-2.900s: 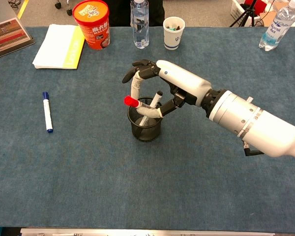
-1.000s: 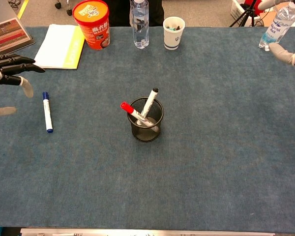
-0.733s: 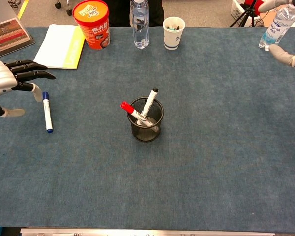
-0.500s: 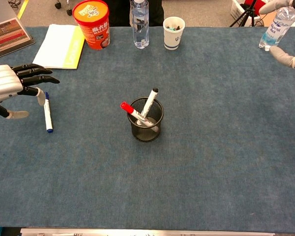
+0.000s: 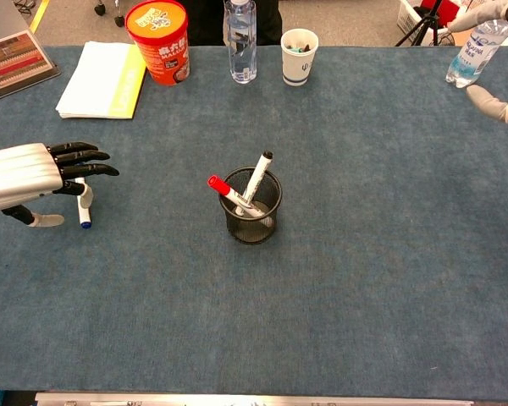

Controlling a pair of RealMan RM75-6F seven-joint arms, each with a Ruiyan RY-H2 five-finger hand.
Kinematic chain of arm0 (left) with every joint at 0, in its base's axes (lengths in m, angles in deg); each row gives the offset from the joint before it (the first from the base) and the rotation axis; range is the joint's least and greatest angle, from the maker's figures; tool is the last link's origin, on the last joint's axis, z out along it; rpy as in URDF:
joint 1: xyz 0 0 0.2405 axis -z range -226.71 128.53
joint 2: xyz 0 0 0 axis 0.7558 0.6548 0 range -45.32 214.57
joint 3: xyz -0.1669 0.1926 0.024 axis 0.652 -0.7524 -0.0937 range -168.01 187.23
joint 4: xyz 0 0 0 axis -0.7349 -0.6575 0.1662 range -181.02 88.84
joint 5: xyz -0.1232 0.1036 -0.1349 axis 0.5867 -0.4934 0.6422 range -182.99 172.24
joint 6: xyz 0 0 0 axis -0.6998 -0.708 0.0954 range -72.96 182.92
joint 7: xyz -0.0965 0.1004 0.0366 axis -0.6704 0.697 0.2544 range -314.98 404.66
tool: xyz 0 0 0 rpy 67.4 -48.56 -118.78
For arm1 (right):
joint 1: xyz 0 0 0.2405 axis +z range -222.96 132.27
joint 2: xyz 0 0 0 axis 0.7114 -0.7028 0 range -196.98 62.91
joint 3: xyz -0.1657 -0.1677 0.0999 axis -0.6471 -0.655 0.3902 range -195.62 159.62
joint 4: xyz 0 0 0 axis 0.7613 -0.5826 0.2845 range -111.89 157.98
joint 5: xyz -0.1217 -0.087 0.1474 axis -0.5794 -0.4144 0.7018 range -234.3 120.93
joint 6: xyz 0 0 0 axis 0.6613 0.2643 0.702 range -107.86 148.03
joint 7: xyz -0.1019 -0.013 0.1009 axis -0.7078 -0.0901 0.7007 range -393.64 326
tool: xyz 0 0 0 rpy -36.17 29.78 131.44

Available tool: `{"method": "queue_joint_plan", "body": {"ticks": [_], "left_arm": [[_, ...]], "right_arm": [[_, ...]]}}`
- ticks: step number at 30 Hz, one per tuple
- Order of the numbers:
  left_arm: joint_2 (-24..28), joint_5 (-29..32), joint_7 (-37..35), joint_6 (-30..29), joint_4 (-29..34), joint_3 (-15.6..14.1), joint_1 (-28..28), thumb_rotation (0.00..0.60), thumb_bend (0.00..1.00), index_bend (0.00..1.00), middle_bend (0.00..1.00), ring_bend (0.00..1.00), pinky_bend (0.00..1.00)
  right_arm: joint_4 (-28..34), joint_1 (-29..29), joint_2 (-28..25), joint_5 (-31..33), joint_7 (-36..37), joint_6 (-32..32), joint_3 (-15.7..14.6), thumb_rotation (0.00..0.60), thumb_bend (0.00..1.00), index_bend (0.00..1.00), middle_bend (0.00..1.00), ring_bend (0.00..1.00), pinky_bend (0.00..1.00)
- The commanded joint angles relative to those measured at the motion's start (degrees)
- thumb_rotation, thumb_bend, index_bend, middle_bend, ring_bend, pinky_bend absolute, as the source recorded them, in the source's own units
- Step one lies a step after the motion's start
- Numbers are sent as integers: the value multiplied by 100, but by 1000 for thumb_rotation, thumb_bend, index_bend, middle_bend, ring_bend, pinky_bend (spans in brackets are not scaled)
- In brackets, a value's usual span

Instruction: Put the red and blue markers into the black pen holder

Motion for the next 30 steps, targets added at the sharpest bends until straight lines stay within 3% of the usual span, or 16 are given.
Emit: {"method": "queue_joint_plan", "body": {"ticks": [1, 30], "left_arm": [[-162, 50, -67, -15, -231, -95, 14, 600, 228, 439, 105, 0, 79], [-419, 283, 70, 55, -479, -475, 236, 600, 229, 454, 105, 0, 79]], "right_arm": [[0, -16, 1, 20, -3, 1, 11, 600, 357, 264, 237, 50, 0], [-78, -164, -34, -1, 142, -55, 67, 600, 355, 271, 237, 50, 0]]}}
